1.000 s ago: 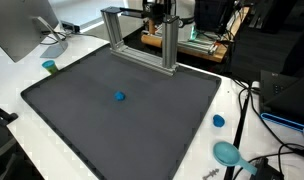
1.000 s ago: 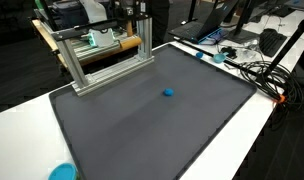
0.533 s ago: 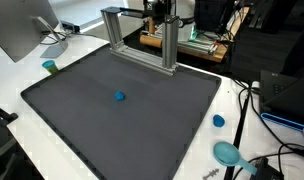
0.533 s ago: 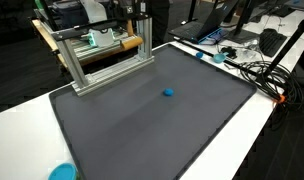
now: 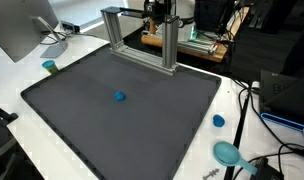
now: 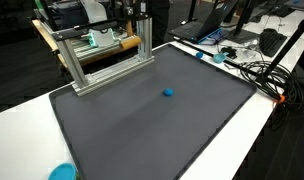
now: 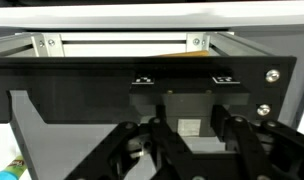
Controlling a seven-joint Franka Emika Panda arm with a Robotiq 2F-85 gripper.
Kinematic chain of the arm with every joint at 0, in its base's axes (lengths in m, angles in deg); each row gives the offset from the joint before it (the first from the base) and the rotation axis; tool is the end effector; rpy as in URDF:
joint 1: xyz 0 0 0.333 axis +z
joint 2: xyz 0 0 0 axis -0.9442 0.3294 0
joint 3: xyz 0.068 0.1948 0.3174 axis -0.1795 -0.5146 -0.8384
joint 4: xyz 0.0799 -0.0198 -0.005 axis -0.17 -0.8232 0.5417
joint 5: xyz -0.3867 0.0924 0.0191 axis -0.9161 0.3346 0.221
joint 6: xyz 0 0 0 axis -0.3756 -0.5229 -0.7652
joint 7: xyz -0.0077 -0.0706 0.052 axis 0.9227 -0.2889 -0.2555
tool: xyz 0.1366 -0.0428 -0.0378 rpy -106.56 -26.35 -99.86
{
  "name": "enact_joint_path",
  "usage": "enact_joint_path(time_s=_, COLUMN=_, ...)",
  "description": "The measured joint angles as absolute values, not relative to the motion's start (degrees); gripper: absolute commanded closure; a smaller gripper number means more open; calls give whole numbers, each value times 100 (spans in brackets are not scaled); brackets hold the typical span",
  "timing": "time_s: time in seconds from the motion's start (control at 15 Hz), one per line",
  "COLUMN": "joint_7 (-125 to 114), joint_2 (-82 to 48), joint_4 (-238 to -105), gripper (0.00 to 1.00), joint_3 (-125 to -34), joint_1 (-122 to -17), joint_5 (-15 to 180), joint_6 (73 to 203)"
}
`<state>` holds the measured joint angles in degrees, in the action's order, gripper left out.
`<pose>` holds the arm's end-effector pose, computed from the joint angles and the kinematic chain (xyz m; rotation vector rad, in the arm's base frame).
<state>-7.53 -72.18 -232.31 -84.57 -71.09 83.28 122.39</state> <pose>0.3140 0.0000 0.4536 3.0974 -0.0389 0.1314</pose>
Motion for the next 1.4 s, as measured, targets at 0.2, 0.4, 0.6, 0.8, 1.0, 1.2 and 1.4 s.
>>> enact_joint_path(time_s=0.2, joint_7=-821, joint_2=-7203, joint_4=-23220, gripper=79, joint_3=-8410, joint_1=-7105, joint_5=8373, joint_6=12236)
enact_joint_path(time_s=0.4, joint_7=-863, joint_2=-7201, joint_4=-23205, gripper=50, joint_3=-8367, joint_1=-7103, joint_5=8408, joint_6=12237)
enact_joint_path(time_s=0.6, joint_7=-929, joint_2=-7166, joint_4=-23176, gripper=77, joint_3=-8371, joint_1=-7090, joint_5=8406, joint_6=12189)
enact_joint_path(time_s=0.8, joint_7=-960, joint_2=-7150, joint_4=-23156, gripper=79, joint_3=-8365, joint_1=-7080, joint_5=8404, joint_6=12177)
enact_joint_path(time_s=1.0, joint_7=-967, joint_2=-7150, joint_4=-23157, gripper=79, joint_3=-8357, joint_1=-7080, joint_5=8411, joint_6=12187)
enact_joint_path(time_s=1.2, joint_7=-975, joint_2=-7149, joint_4=-23155, gripper=79, joint_3=-8321, joint_1=-7057, joint_5=8570, joint_6=12648)
enact_joint_path(time_s=1.4, joint_7=-977, joint_2=-7004, joint_4=-23040, gripper=79, joint_3=-8322, joint_1=-7044, joint_5=8567, joint_6=13435)
